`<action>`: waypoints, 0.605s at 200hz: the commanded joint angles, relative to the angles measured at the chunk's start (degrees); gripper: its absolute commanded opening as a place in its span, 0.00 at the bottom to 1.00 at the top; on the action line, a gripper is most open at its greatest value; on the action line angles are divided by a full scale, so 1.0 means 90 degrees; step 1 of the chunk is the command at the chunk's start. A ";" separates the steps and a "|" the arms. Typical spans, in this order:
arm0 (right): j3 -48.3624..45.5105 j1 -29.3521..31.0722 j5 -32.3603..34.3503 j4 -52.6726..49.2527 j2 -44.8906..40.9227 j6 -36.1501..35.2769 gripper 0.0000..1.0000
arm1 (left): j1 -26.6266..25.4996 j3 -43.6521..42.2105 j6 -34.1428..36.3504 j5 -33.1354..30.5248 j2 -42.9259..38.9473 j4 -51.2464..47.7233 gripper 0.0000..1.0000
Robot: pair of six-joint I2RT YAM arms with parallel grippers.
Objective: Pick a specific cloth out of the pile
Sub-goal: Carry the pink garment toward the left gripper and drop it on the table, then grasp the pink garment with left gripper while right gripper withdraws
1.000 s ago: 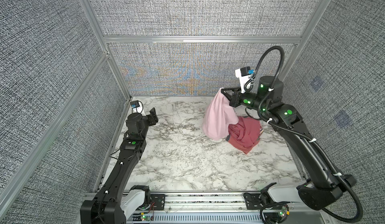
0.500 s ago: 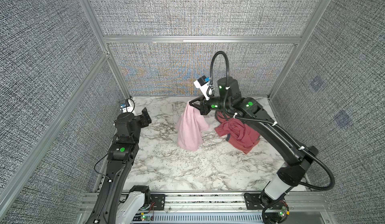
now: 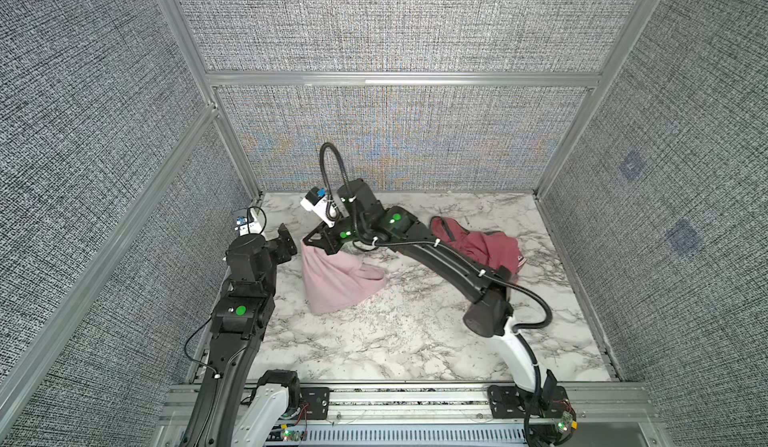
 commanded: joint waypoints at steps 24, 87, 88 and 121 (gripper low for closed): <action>-0.0788 0.0073 -0.0055 0.0596 -0.0461 0.0323 0.62 | 0.0031 0.0064 0.0106 0.0095 0.0100 0.0012 0.87; -0.4764 -0.0471 0.1297 0.1696 -0.3041 0.0415 0.65 | -0.0112 -0.0359 -0.0318 0.2092 0.0698 0.0650 0.77; -0.4830 -0.0492 0.1317 0.1716 -0.3090 0.0422 0.65 | -0.0124 -0.0367 -0.0325 0.2123 0.0722 0.0656 0.77; -0.6838 -0.1186 0.1933 0.2216 -0.4440 0.0866 0.65 | -0.1097 -0.0874 -0.0565 0.2228 0.1306 0.1042 0.75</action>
